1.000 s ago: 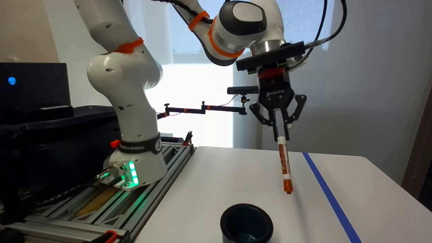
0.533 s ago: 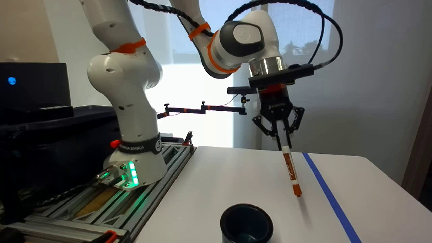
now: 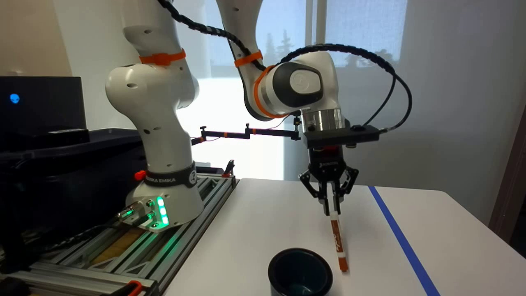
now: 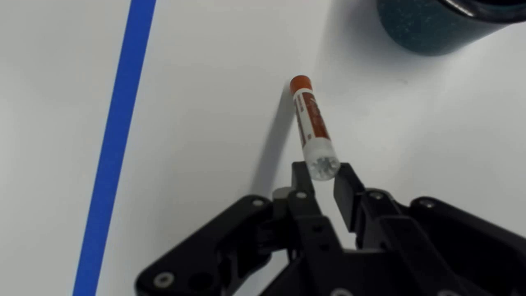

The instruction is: Take the marker out of the cup

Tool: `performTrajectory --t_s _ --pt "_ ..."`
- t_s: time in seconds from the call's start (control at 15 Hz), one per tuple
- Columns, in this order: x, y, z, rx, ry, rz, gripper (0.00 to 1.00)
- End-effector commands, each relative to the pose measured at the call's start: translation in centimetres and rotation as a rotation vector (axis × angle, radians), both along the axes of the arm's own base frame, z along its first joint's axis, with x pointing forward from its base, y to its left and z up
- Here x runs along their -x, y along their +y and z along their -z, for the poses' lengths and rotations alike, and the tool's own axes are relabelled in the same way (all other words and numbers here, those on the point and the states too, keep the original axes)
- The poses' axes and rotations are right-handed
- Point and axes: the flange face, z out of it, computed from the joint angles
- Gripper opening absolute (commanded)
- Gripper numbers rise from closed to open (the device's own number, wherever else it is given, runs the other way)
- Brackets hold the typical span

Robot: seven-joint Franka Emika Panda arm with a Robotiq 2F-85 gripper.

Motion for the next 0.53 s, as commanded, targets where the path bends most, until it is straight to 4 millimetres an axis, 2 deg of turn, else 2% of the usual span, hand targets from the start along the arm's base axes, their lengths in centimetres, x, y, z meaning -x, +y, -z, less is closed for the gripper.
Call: performTrajectory --t_s 0.0,0.47 --pt "0.6 -0.3 2.5 -0.015 0.040 -0.048 0.05" --pt "1.8 0.0 6.0 -0.039 0.123 -0.044 0.05"
